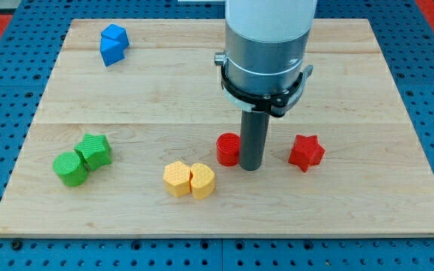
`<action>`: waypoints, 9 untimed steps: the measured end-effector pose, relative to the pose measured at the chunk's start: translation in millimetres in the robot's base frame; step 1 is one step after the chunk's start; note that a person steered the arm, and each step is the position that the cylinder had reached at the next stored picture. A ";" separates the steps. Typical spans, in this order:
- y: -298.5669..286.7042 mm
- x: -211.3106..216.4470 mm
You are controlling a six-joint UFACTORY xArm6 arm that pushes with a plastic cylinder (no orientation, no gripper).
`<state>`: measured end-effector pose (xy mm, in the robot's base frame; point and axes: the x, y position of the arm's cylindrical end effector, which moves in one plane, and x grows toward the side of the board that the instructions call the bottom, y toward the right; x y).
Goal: Place red star above the red circle
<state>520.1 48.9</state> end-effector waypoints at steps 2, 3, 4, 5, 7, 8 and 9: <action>97.5 31.4; 106.7 -22.3; 88.1 -54.5; 102.7 -7.1; 77.3 -47.0; 46.5 -71.1; 23.2 -74.1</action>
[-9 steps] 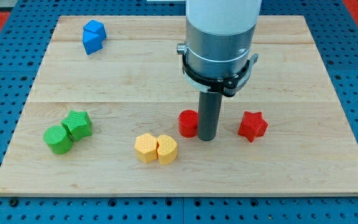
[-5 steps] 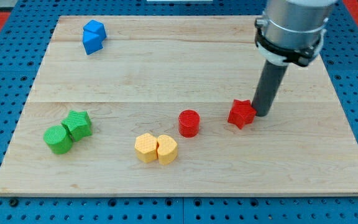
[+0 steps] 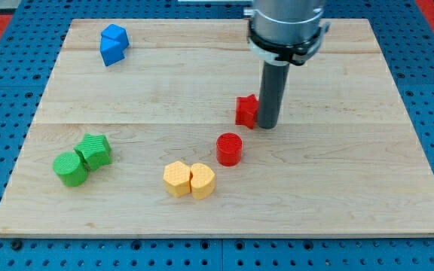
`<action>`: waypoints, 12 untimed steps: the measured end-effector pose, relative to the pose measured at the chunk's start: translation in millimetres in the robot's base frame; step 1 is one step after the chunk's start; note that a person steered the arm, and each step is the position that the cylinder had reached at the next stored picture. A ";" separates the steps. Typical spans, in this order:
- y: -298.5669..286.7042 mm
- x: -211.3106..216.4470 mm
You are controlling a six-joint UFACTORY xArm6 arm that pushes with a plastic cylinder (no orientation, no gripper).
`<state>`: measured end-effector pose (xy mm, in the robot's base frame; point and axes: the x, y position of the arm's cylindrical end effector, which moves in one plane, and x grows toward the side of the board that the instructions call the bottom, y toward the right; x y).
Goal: Place red star above the red circle
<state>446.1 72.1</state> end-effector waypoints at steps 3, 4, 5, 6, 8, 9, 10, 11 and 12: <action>-5.1 -38.1; -39.8 -38.1; -36.0 -43.9; -3.1 -21.2; -11.3 -18.0; 17.1 7.8; 14.3 97.8; -47.4 125.5; -89.5 149.4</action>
